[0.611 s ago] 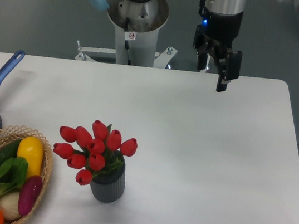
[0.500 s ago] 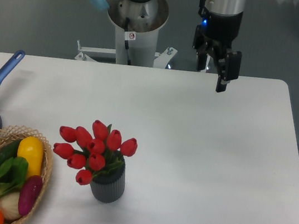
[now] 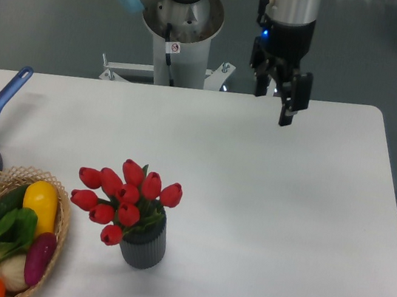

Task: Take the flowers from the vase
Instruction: 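Move the open gripper down toward the red tulips in the grey vase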

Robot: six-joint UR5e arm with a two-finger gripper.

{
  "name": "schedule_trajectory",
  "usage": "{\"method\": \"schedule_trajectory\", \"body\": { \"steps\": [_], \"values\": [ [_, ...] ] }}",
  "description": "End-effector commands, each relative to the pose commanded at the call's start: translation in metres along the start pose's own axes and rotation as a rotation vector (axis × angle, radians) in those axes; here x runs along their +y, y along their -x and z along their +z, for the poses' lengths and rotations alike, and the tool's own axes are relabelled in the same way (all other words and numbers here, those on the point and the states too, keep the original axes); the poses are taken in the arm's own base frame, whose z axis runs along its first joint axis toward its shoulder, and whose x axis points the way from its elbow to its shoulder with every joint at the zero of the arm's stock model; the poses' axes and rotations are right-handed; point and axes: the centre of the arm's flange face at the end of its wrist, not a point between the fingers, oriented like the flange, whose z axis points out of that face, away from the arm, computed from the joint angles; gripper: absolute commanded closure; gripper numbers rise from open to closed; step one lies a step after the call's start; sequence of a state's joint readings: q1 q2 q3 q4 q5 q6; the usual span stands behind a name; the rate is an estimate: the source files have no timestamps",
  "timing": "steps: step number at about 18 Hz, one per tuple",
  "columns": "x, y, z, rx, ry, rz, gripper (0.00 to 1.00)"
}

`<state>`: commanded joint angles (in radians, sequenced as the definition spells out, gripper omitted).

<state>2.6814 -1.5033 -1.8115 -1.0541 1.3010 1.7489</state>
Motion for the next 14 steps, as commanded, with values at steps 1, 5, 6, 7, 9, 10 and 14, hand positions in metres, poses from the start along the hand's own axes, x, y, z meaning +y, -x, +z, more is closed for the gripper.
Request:
{"method": "schedule_trajectory", "body": {
  "steps": [1,5,6,7,9,10,14],
  "values": [
    [0.000,-0.004,0.006,0.001,-0.010,-0.012,0.00],
    [0.001,-0.008,0.030,0.037,-0.040,-0.068,0.00],
    [-0.002,-0.006,0.038,0.046,-0.084,-0.071,0.00],
    [-0.004,-0.003,0.048,0.054,-0.135,-0.074,0.00],
    [-0.005,0.001,0.062,0.059,-0.188,-0.075,0.00],
    [-0.004,0.002,0.067,0.060,-0.188,-0.074,0.00],
    [-0.009,0.008,0.095,0.100,-0.213,-0.076,0.00]
  ]
}}
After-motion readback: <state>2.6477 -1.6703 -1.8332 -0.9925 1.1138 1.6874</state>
